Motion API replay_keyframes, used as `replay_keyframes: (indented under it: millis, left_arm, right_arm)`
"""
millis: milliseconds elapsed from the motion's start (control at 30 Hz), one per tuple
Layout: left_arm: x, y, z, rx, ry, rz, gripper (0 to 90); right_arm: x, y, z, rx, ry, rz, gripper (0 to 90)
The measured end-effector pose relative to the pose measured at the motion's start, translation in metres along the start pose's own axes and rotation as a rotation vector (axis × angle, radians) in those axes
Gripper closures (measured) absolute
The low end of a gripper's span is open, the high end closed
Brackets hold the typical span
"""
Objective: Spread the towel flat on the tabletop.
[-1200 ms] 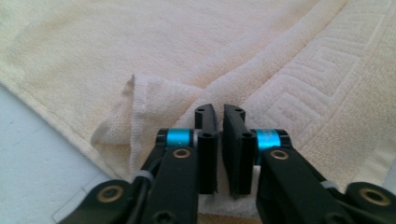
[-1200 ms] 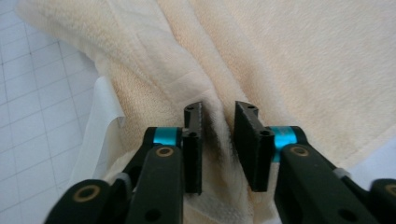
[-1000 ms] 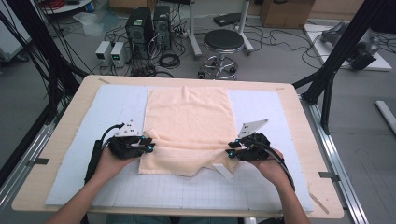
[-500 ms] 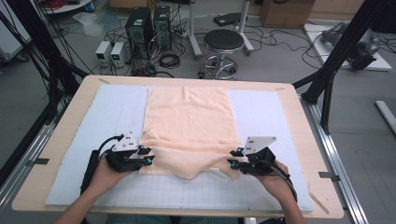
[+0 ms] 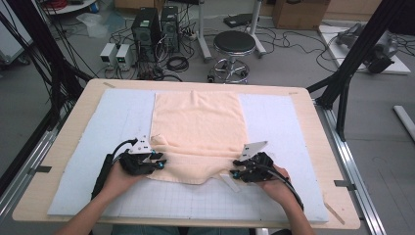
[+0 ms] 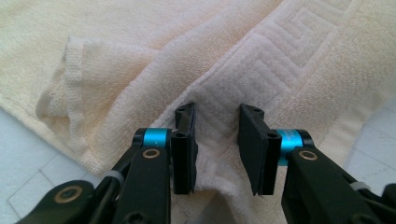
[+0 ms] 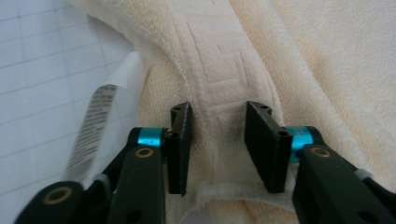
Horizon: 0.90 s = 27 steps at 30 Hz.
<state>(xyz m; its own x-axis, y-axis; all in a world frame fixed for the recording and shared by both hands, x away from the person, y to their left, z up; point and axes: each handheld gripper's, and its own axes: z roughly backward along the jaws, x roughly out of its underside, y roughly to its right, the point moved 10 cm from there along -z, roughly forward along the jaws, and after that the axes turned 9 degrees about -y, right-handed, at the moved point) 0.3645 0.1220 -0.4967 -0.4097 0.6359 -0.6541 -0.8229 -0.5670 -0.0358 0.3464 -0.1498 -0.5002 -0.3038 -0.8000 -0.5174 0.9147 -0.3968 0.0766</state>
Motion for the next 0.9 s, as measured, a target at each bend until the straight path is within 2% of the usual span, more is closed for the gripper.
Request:
replay_keyframes:
  millis: [167,233,333,433,567,667,800,900]
  left_arm:
    - [0.000,-0.001,0.000,-0.039,-0.008,-0.014,77.7]
    - [0.001,0.001,0.003,-0.018,-0.010,-0.013,88.8]
    - [0.001,0.003,0.008,-0.013,-0.011,-0.022,89.4]
    - [0.003,0.006,0.014,-0.013,-0.005,-0.041,89.6]
    - [0.004,0.010,0.025,0.005,0.021,-0.033,89.6]
    - [0.003,0.016,0.037,0.016,0.040,-0.046,89.7]
    - [0.004,0.025,0.054,0.020,0.057,-0.049,89.6]
    - [0.008,0.035,0.069,0.024,0.063,-0.062,89.7]
  right_arm:
    - [-0.001,0.000,0.001,-0.008,0.017,-0.011,75.7]
    - [-0.001,0.000,0.003,-0.017,0.026,-0.014,79.4]
    - [-0.001,-0.002,0.012,-0.044,0.045,-0.022,83.1]
    - [-0.001,-0.005,0.018,-0.053,0.050,-0.004,84.1]
    - [-0.003,-0.011,0.029,-0.071,0.077,-0.002,84.3]
    - [-0.004,-0.016,0.036,-0.082,0.084,0.013,84.2]
    - [-0.006,-0.027,0.048,-0.094,0.108,0.014,84.0]
    - [-0.006,-0.039,0.053,-0.104,0.109,0.032,84.0]
